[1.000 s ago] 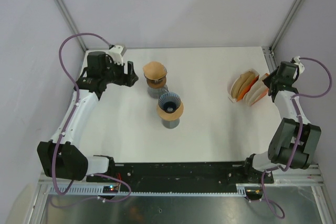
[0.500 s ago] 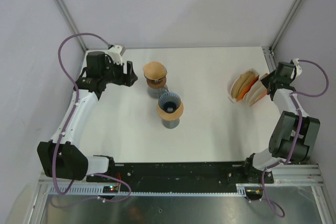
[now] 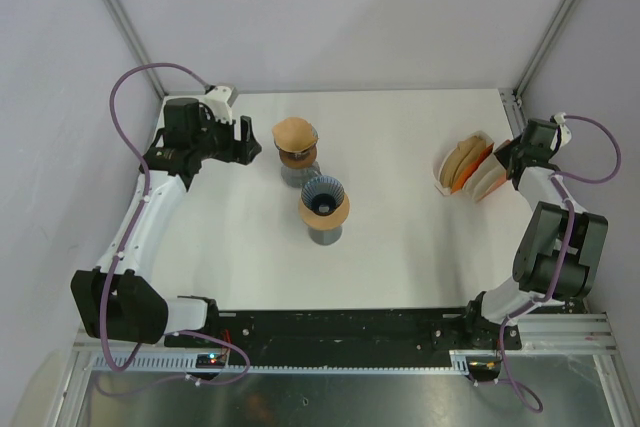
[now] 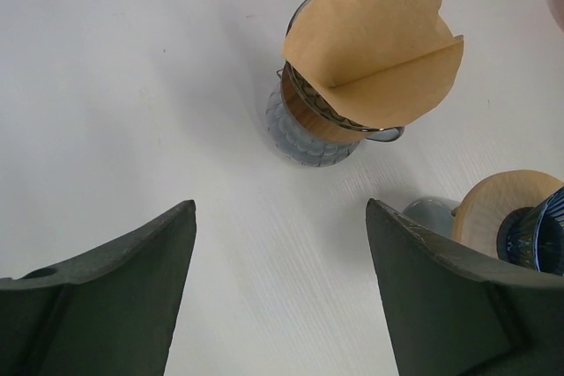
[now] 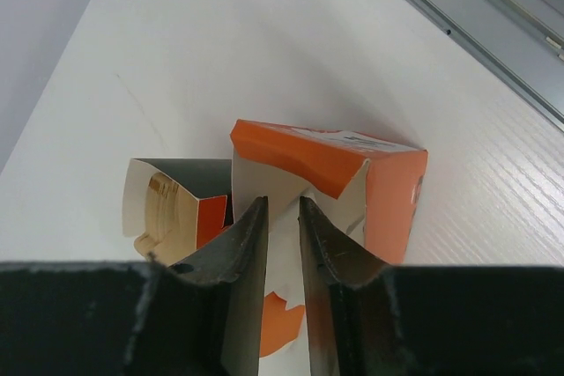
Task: Place the coffee filter in the dripper
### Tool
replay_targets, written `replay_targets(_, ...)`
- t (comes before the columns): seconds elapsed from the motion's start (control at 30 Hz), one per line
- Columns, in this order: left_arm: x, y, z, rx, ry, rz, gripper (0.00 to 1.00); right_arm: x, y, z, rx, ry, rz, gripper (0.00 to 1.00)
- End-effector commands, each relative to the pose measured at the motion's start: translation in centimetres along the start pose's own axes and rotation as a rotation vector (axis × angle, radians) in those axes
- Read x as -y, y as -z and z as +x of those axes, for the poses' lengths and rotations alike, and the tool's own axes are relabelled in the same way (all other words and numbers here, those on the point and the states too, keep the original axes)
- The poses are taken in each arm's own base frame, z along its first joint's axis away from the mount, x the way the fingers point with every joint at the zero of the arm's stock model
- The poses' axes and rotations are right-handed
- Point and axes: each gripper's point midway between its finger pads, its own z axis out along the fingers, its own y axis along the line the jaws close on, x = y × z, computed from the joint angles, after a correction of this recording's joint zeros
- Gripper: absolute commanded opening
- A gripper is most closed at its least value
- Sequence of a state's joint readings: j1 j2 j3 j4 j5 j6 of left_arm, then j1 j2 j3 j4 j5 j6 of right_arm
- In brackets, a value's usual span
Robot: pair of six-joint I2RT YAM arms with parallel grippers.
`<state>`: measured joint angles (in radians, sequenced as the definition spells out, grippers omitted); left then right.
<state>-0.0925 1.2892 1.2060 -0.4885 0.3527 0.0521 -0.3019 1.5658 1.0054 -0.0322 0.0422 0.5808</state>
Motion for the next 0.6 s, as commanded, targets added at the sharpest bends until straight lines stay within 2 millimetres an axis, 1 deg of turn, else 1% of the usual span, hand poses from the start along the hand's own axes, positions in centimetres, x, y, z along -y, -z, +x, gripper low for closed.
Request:
replay_targets(0.0, 0.0, 0.0, -0.5, 0.025, 0.010, 0.012, 0.82, -1.6, -0.3, -2.0, 0.057, -0.010, -0.036, 0.25)
replay_targets(0.17, 0.0, -0.1, -0.4, 0.024, 0.010, 0.014, 0.82, -1.4, -0.7, -1.6, 0.044, -0.008, -0.031, 0.20)
replay_targets(0.3, 0.0, 0.0, -0.4, 0.023, 0.011, 0.014, 0.82, -1.5, -0.6, -1.5, 0.036, -0.006, -0.037, 0.04)
replay_targets(0.4, 0.1, 0.0, -0.4, 0.024, 0.011, 0.018, 0.82, -2.1, 0.3, -2.3, 0.059, 0.000, -0.058, 0.01)
replay_targets(0.5, 0.2, 0.0, -0.3, 0.023, 0.012, 0.023, 0.82, -2.5, 1.6, -2.8, 0.068, 0.010, -0.067, 0.00)
replay_targets(0.57, 0.2, 0.0, -0.4, 0.024, 0.011, 0.025, 0.82, -3.1, 2.8, -3.5, 0.091, 0.020, -0.083, 0.00)
